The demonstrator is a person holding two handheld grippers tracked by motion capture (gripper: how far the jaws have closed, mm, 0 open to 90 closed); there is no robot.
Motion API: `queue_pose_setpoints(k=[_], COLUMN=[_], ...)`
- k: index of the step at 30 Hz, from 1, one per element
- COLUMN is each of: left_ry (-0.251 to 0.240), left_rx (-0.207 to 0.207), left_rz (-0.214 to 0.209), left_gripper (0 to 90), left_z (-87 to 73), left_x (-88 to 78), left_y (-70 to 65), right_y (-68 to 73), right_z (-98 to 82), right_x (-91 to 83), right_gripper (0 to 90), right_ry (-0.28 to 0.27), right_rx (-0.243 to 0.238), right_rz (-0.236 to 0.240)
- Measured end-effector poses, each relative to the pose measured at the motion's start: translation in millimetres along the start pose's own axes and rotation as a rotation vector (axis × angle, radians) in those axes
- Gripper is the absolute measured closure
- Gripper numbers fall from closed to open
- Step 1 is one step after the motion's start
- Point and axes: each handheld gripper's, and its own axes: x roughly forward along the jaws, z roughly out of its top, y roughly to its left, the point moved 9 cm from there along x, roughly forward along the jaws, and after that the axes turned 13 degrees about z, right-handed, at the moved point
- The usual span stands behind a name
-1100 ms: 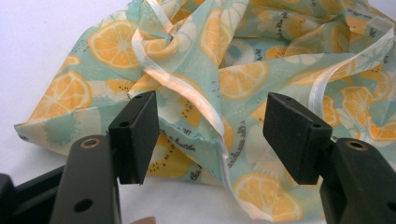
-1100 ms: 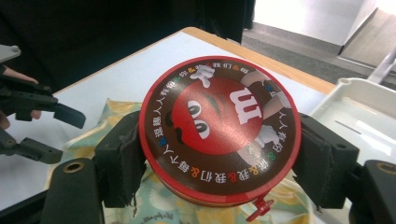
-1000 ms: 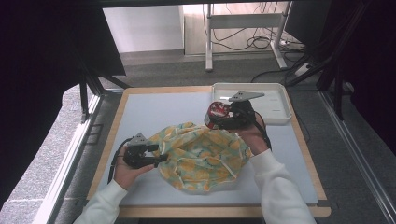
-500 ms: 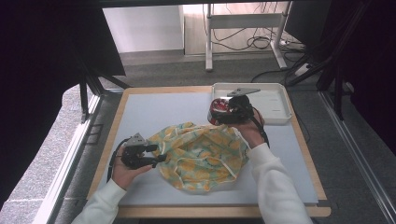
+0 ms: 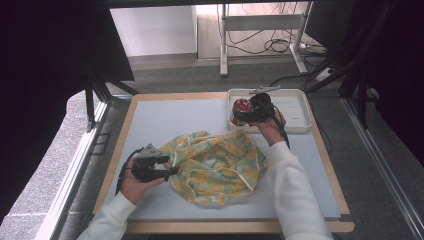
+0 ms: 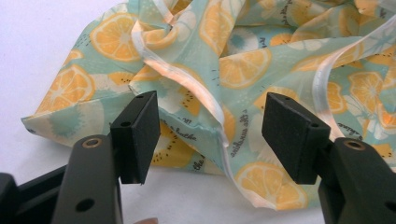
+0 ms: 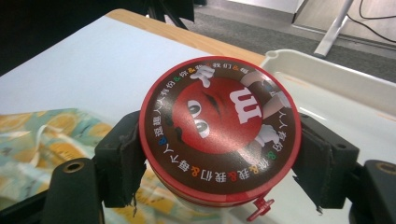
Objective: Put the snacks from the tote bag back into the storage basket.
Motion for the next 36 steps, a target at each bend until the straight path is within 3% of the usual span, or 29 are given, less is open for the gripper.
queue_pose_setpoints(k=[6, 16, 26, 36], left_ry=[0.009, 0.012, 0.016, 0.020], left_rx=[0.001, -0.007, -0.009, -0.009], left_rz=[0.001, 0.004, 0.004, 0.004], left_gripper=[37.0, 36.9, 36.4, 36.0], left_z=[-1.4, -1.8, -3.1, -3.8], left_x=[2.3, 3.0, 4.7, 6.4], left_y=[0.4, 2.1, 3.5, 3.5], right_y=[-13.4, -31.3, -55.8, -61.1], right_z=[3.5, 1.2, -2.2, -11.9], right_x=[0.6, 14.8, 29.9, 44.0], right_gripper=[26.1, 26.0, 26.0, 26.0], right_ry=[-0.015, 0.014, 0.042, 0.074], right_rx=[0.015, 0.028, 0.066, 0.070], right_rz=[-0.009, -0.038, -0.102, -0.105])
